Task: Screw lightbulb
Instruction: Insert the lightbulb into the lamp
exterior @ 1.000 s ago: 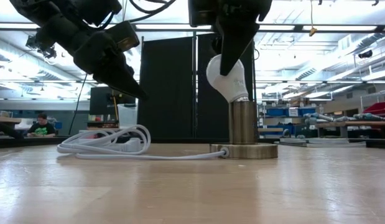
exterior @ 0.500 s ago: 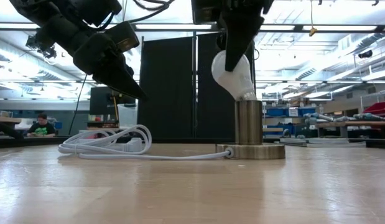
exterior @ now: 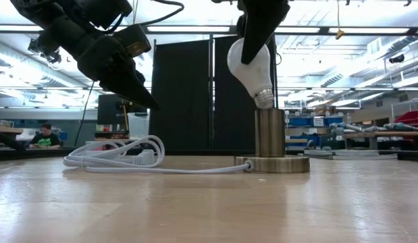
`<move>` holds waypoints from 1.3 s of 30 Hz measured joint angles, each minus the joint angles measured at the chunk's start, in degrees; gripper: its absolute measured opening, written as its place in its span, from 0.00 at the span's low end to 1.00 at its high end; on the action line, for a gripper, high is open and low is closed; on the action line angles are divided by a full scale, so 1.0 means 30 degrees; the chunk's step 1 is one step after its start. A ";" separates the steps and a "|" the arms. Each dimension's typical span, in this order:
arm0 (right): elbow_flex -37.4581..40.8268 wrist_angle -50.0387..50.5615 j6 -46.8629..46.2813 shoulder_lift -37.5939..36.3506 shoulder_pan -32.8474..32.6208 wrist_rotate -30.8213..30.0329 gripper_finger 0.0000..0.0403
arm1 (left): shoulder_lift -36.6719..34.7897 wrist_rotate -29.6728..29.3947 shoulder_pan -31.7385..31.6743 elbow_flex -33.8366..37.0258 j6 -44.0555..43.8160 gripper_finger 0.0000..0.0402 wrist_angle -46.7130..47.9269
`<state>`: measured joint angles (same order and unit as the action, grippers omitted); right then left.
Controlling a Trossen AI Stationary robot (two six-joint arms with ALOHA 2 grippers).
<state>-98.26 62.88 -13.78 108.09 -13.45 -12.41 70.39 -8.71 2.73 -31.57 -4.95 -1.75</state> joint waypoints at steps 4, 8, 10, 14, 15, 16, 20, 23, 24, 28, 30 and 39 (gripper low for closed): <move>-0.0007 0.0130 -0.0512 -0.0254 -0.0500 -0.1007 0.75 | 0.0000 0.0168 0.0004 0.0000 -0.0096 0.47 -0.0020; 0.0049 0.0384 -0.0705 -0.0386 -0.0771 -0.1917 0.76 | 0.0000 0.0245 0.0004 0.0000 -0.0342 0.47 -0.0014; 0.0252 0.0419 -0.0738 -0.0400 -0.0787 -0.2136 0.76 | 0.0000 0.0340 0.0004 0.0000 -0.0383 0.47 -0.0023; 0.1201 0.0018 -0.1029 -0.0624 -0.0782 -0.2186 0.76 | 0.0000 0.0503 0.0004 0.0000 -0.0430 0.47 -0.0018; 0.1581 -0.0269 -0.1130 -0.0860 -0.0831 -0.2225 0.76 | 0.0000 0.0503 0.0004 0.0000 -0.0430 0.47 -0.0018; 0.1930 -0.0560 -0.1274 -0.1120 -0.0861 -0.2282 0.76 | 0.0000 0.0503 0.0004 0.0000 -0.0430 0.47 -0.0026; 0.3635 -0.2684 -0.1761 -0.2643 -0.1060 -0.2399 0.76 | 0.0000 0.0812 0.0001 0.0007 -0.0170 0.47 -0.0631; 0.5033 -0.3922 -0.2101 -0.3627 -0.1151 -0.2415 0.76 | 0.0177 0.1408 0.0018 0.0007 0.0017 0.47 -0.1998; 0.5471 -0.4294 -0.2246 -0.3906 -0.1214 -0.2417 0.76 | 0.0336 0.1552 0.0034 0.0000 0.0026 0.47 -0.2468; 0.7345 -0.6323 -0.2368 -0.4791 -0.1418 -0.2513 0.76 | 0.1574 0.1653 0.0480 0.0000 0.0050 0.47 -0.4334; 0.8047 -0.7241 -0.2348 -0.5037 -0.1523 -0.2512 0.76 | 0.2545 0.1652 0.0774 0.0000 0.0066 0.47 -0.5648; 0.8651 -0.7675 -0.2064 -0.5002 -0.1552 -0.2688 0.76 | 0.7470 0.1501 0.1656 -0.0031 0.0131 0.47 -1.3678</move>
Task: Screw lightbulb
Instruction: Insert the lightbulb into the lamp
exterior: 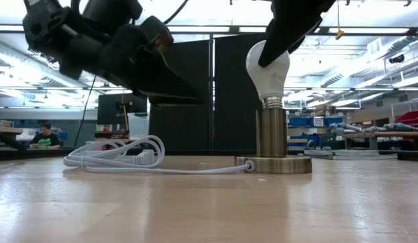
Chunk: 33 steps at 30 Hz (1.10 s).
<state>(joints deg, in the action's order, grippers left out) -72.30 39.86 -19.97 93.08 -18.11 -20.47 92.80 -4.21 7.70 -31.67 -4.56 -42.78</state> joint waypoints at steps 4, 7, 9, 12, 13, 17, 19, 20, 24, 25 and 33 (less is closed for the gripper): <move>-0.0003 -0.0045 0.0157 0.0005 -0.0051 -0.0302 0.76 | 0.2046 0.0163 0.0290 -0.0705 -0.0005 0.47 -0.1419; -0.0003 -0.0229 0.0176 0.0005 -0.0051 -0.0333 0.76 | 0.3775 0.0347 0.0602 -0.1681 -0.0029 0.47 -0.2162; -0.0003 -0.0298 0.0191 0.0005 -0.0051 -0.0334 0.76 | 0.4832 0.0378 0.0748 -0.2465 -0.0036 0.47 -0.2481; -0.0003 -0.0362 0.0191 0.0005 -0.0051 -0.0356 0.76 | 0.6078 0.0355 0.0795 -0.3585 -0.0048 0.47 -0.2475; -0.0003 -0.0351 0.0178 0.0005 -0.0054 -0.0359 0.76 | 0.6424 0.0292 0.0795 -0.3933 -0.0069 0.47 -0.2521; -0.0003 -0.0351 0.0076 0.0005 -0.0156 -0.0369 0.76 | 0.7419 -0.0126 0.0795 -0.5115 -0.0169 0.47 -0.2527; -0.0003 -0.0312 0.0043 0.0005 -0.0294 -0.0370 0.76 | 0.7810 -0.0293 0.0795 -0.5551 -0.0201 0.47 -0.2520; -0.0003 -0.0288 -0.0018 0.0005 -0.0345 -0.0370 0.76 | 0.7952 -0.0450 0.0796 -0.5699 -0.0204 0.47 -0.2499; -0.0003 -0.0045 -0.0452 0.0005 -0.0663 -0.0771 0.76 | 0.8253 -0.0756 0.0810 -0.6044 -0.0211 0.47 -0.2442; -0.0003 -0.0052 -0.0500 0.0005 -0.0759 -0.0919 0.76 | 0.8253 -0.0776 0.0810 -0.6060 -0.0213 0.47 -0.2449; -0.0010 0.0574 -0.1658 0.0005 -0.1461 -0.1541 0.76 | 0.8253 -0.1178 0.0947 -0.6125 -0.0792 0.47 -0.2522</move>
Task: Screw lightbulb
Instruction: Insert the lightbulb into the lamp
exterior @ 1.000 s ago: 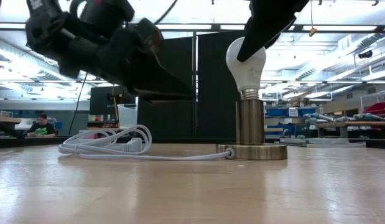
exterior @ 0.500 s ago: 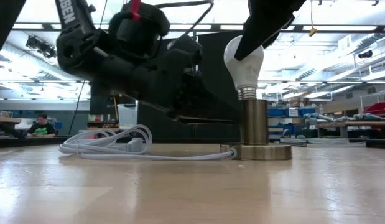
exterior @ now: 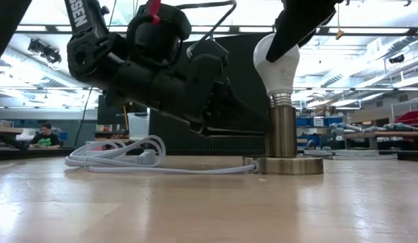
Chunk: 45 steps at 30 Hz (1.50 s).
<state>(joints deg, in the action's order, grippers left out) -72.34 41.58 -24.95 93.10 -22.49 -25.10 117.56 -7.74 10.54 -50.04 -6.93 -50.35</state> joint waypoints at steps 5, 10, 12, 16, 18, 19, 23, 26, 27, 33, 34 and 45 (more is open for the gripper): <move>0.0000 0.0236 -0.0321 0.0000 -0.0214 -0.0679 0.76 | 0.0000 -0.1747 0.0266 0.0000 0.0454 0.48 0.0038; 0.0000 0.0228 -0.0343 0.0000 -0.0222 -0.0702 0.76 | 0.0000 -0.1181 0.0685 0.0000 0.1597 0.58 0.0071; 0.0000 0.0234 -0.0337 0.0000 -0.0222 -0.0702 0.76 | 0.0000 -0.1171 0.0823 0.0000 0.1828 0.65 0.0014; 0.0000 0.0187 -0.0357 0.0000 -0.0222 -0.0733 0.76 | -0.0007 -0.1689 0.0749 0.0000 0.2108 0.75 -0.0023; 0.0000 0.0183 -0.0479 -0.0007 -0.0222 -0.0767 0.76 | -0.0007 -0.2002 0.0738 0.0000 0.2131 0.79 -0.0118; 0.0000 0.0183 -0.0509 -0.0007 -0.0222 -0.0767 0.76 | -0.0007 -0.2013 0.0740 0.0000 0.2181 0.80 -0.0189; -0.0001 0.0176 -0.0635 -0.0007 -0.0214 -0.0773 0.76 | -0.0015 -0.1987 0.0752 0.0000 0.2162 0.82 -0.0463; -0.0007 0.0168 -0.0650 -0.0015 -0.0214 -0.0774 0.76 | -0.0011 -0.1977 0.0781 -0.0188 0.2147 0.82 -0.0639; -0.0007 0.0170 -0.0652 -0.0015 -0.0214 -0.0774 0.76 | 0.0069 -0.1972 0.0781 -0.0381 0.2134 0.82 -0.0590; -0.0015 0.0152 -0.0835 -0.0029 -0.0214 -0.0782 0.76 | 0.0692 -0.1907 0.0781 -0.1463 0.2170 0.82 0.0179; -0.0015 0.0141 -0.0850 -0.0031 -0.0214 -0.0774 0.76 | 0.0692 -0.1911 0.0781 -0.1494 0.2165 0.82 0.0288; -0.0022 0.0008 -0.0854 -0.0036 -0.0214 -0.0782 0.76 | 0.1231 -0.1911 0.0752 -0.1902 0.2154 0.79 0.0153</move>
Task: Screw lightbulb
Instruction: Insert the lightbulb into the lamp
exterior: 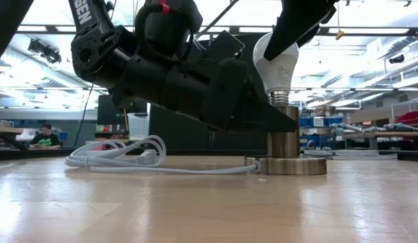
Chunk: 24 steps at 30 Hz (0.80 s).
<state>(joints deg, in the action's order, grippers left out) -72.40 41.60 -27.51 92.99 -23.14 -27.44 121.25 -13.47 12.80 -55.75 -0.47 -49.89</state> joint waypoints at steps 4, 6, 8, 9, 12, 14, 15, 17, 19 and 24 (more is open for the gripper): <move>0.0000 -0.0024 0.0000 0.0000 0.0000 0.0000 0.76 | 0.0118 -0.0295 -0.0015 -0.0006 0.0030 0.75 -0.0046; 0.0000 -0.0031 0.0000 0.0000 0.0000 0.0000 0.76 | 0.0124 -0.0613 -0.0015 0.0000 0.0044 0.73 -0.0316; 0.0000 -0.0036 0.0000 0.0000 0.0000 0.0007 0.76 | 0.0109 -0.0807 -0.0099 -0.0007 0.0064 0.72 -0.0464; 0.0000 -0.0048 0.0000 0.0000 0.0000 0.0007 0.76 | 0.0109 -0.0855 -0.0177 -0.0007 0.0066 0.72 -0.0430; 0.0000 -0.0058 0.0002 0.0000 0.0000 0.0002 0.76 | 0.0117 -0.0918 -0.0413 0.0000 0.0053 0.71 -0.0453; 0.0000 -0.0044 0.0007 0.0000 0.0015 -0.0058 0.76 | 0.0117 -0.0932 -0.0503 0.0000 0.0022 0.71 -0.0459; 0.0000 -0.0086 0.0001 0.0000 0.0015 -0.0051 0.76 | 0.0117 -0.0911 -0.0503 0.0000 0.0022 0.71 -0.0445; 0.0000 -0.0101 0.0000 0.0000 0.0000 -0.0038 0.76 | 0.0117 -0.0604 -0.0503 0.0000 0.0020 0.71 -0.0452; 0.0000 -0.0102 0.0000 0.0000 0.0000 -0.0029 0.76 | 0.0117 -0.0554 -0.0503 0.0000 0.0022 0.70 -0.0441; 0.0000 -0.0117 -0.0002 0.0000 0.0001 0.0000 0.76 | 0.0117 -0.0491 -0.0503 0.0000 0.0015 0.62 -0.0107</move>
<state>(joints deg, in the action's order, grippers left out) -72.40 41.25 -27.51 92.99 -23.13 -27.44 121.60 -14.95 11.29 -55.75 -0.43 -50.21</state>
